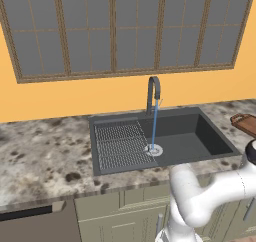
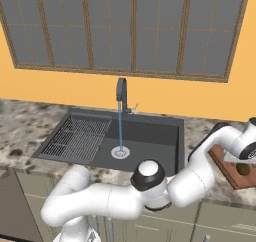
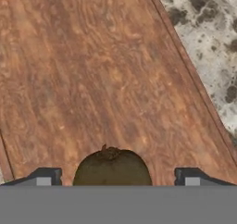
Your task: Pick the kiwi from the sink and place it on the cutting board to airdry. Then turn off the sink faucet.
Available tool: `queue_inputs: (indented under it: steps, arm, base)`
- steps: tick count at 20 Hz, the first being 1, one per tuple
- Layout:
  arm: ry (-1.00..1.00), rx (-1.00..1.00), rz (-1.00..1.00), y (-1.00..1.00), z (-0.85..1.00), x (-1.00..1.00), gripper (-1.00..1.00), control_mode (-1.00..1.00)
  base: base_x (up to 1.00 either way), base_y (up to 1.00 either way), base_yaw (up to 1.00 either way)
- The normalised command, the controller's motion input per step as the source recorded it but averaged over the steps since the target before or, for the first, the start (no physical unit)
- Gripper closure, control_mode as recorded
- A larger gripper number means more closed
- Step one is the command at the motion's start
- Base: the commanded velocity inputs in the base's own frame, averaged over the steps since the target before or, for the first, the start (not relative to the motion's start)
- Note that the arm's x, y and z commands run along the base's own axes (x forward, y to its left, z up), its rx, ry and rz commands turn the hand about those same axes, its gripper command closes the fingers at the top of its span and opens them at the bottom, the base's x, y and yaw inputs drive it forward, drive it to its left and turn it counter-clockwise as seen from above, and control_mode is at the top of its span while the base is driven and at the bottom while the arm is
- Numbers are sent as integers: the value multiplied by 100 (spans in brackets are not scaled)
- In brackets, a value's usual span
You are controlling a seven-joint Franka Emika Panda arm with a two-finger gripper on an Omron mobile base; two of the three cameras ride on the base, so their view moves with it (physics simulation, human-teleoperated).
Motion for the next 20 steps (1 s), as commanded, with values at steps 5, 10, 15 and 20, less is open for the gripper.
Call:
queue_inputs:
  steps: [5, 10, 15, 20]
  arm:
    - [-11, 0, 6, 30, 38, -33, -100, -100]
    - [-26, -3, 9, 67, 43, -81, -100, -100]
    - [-28, -7, 5, 88, 21, -91, -100, -100]
    - [-22, -19, 1, 100, 3, -95, -100, -100]
  base:
    - [0, 0, 0]
    - [0, 0, 0]
    - [0, 0, 0]
    - [0, 0, 0]
